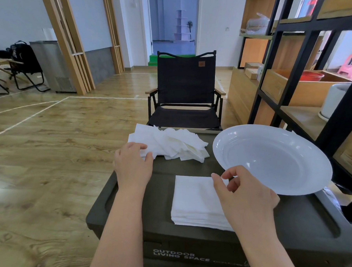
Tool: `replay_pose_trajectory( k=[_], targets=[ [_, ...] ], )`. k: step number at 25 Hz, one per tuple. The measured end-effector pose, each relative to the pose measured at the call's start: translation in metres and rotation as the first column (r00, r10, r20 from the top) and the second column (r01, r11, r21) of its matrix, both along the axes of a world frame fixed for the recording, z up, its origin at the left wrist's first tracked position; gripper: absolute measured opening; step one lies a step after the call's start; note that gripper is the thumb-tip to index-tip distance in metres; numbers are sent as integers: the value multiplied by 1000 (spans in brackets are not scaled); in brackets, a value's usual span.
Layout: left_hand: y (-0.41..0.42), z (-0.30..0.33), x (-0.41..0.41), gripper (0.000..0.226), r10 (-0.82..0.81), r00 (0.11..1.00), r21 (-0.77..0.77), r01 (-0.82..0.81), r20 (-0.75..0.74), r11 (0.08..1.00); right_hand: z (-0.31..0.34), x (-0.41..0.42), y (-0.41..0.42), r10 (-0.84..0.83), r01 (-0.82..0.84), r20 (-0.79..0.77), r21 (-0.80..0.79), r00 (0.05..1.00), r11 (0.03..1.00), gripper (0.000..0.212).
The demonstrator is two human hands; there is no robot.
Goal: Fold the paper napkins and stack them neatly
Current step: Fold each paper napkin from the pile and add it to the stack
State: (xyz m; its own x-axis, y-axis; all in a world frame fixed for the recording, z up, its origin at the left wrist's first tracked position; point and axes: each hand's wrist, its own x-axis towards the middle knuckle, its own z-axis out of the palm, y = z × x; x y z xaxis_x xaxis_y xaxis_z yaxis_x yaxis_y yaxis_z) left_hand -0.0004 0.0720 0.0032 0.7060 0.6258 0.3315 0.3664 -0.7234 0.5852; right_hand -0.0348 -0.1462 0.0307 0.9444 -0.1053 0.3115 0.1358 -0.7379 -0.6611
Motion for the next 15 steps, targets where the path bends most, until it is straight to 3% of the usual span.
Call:
replay_pose_trajectory(
  k=[4,6,10,12,14,15],
  targets=[
    [5,-3,0,48,-52,984,-95,36,-171,995,-1,0,1,28,-28,29,-3,999,1000,18],
    [2,-2,0,45,-79,984,-80,67,-158,995,0,0,2,34,-34,20,-1,999,999,17],
    [-7,6,-8,26,-109,986,-7,111,130,994,0,-1,3,41,-41,18,8,999,999,16],
    [-17,19,-22,11,-112,955,-71,136,275,988,1,-1,4,60,-61,30,34,998,998,15],
    [-29,35,-38,9,-131,940,-176,194,315,965,4,-2,5,131,-133,27,81,991,988,16],
    [-36,44,-44,10,-156,935,-239,238,319,941,6,-3,5,199,-200,20,77,980,977,26]
  ],
)
